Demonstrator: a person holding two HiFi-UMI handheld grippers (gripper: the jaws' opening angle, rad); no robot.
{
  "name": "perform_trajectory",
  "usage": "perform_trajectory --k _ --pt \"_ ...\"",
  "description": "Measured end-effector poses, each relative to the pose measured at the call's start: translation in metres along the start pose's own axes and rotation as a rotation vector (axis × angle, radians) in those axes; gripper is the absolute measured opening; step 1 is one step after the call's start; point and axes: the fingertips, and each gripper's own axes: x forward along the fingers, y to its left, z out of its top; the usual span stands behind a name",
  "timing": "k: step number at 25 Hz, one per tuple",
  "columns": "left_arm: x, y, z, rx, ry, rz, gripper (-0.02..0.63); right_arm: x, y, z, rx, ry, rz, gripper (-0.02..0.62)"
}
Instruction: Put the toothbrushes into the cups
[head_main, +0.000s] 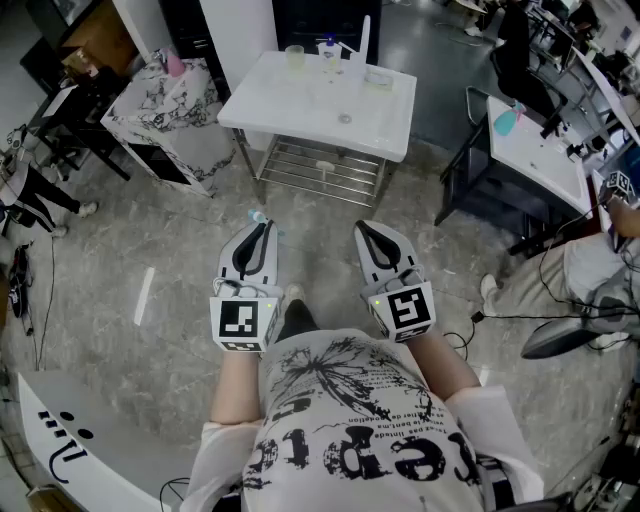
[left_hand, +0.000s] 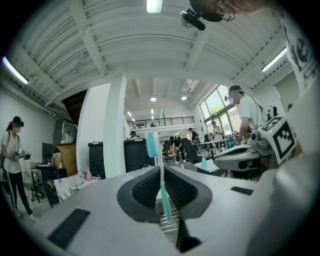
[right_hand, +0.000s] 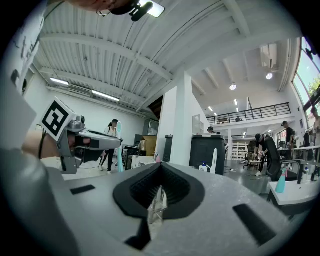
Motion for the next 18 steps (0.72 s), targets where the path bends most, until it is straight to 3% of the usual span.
perform_trajectory --k 13,18 --pt "0.02 0.009 -0.016 -0.026 0.028 -0.016 0.028 0.022 -0.004 -0.024 0.026 0.047 0.017 -0.009" --pt "0.042 0.032 -0.027 -0.039 0.034 -0.018 0.028 0.055 -0.008 -0.038 0.059 0.076 0.026 -0.009"
